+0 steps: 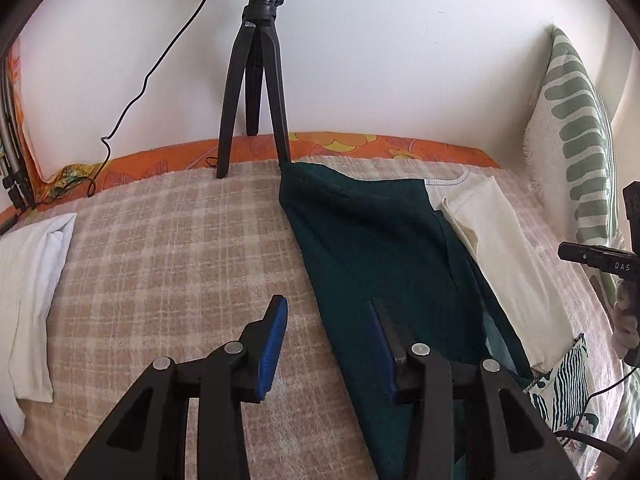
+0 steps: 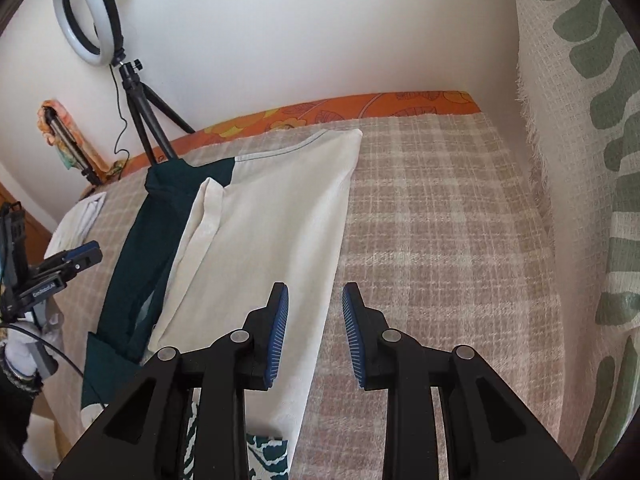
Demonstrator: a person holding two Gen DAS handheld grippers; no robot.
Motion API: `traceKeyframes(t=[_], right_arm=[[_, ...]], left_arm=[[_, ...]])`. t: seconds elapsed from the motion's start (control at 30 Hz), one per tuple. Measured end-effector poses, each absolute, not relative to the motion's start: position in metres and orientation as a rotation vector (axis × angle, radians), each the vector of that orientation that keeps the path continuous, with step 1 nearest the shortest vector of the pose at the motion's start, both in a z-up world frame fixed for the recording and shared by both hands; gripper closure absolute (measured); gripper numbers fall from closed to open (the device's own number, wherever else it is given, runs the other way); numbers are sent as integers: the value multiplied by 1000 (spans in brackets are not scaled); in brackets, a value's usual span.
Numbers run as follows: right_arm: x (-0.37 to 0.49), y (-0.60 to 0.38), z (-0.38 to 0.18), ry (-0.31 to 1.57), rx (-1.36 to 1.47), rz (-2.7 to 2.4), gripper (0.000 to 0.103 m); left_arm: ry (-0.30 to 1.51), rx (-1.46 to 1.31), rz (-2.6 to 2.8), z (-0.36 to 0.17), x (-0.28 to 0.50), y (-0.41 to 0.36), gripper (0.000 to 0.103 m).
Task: Fold small clothes
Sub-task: 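Close left tool on the green collar edge while right tool grips the cream collar edge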
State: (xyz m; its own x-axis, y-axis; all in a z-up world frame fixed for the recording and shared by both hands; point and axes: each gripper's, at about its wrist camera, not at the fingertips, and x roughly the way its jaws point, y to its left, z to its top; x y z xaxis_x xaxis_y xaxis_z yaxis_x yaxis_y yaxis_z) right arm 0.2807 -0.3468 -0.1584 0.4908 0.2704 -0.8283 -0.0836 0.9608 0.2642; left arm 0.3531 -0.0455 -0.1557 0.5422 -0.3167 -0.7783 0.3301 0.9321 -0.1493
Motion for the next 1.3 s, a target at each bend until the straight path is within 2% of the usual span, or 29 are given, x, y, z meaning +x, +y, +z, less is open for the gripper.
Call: traceKeyframes(t=[0.4,0.67,0.9,1.0,1.07,1.1,1.13,1.17,1.2,1.23,1.3], right_arm=[[365,-325,-195,1088,150,221,77],[400,-348,-197,1040,131,81,77],[406,-357,-203,1029,191,110,65],[410,-354,-205,1019,204,120,63],[412,-349,-207,1011,196,133,63],[412,-347,-207,1007,185,136,66],[412,-345,-207,1005,178,141,70],[413,-343,-208,1006,176,143,82],[413,-344,-208,1010,187,147,93],[413,-346,-208,1013,216,155,99],[410,-351,-205,1006,252,147,100]], left_arm=[[957,-1,-345,-187,421,-55,60],[933,-15,-320,-189,453,-56,45],[928,-27,-307,-190,470,-61,42],[926,-13,-301,-192,473,-66,46],[921,-7,-303,-193,472,-67,68],[917,-9,-311,-193,472,-68,71],[916,-12,-317,-193,472,-68,79],[913,-18,-326,-194,473,-69,92],[914,-27,-335,-195,473,-68,97],[914,-34,-340,-195,473,-67,99],[913,-46,-343,-194,473,-65,102]])
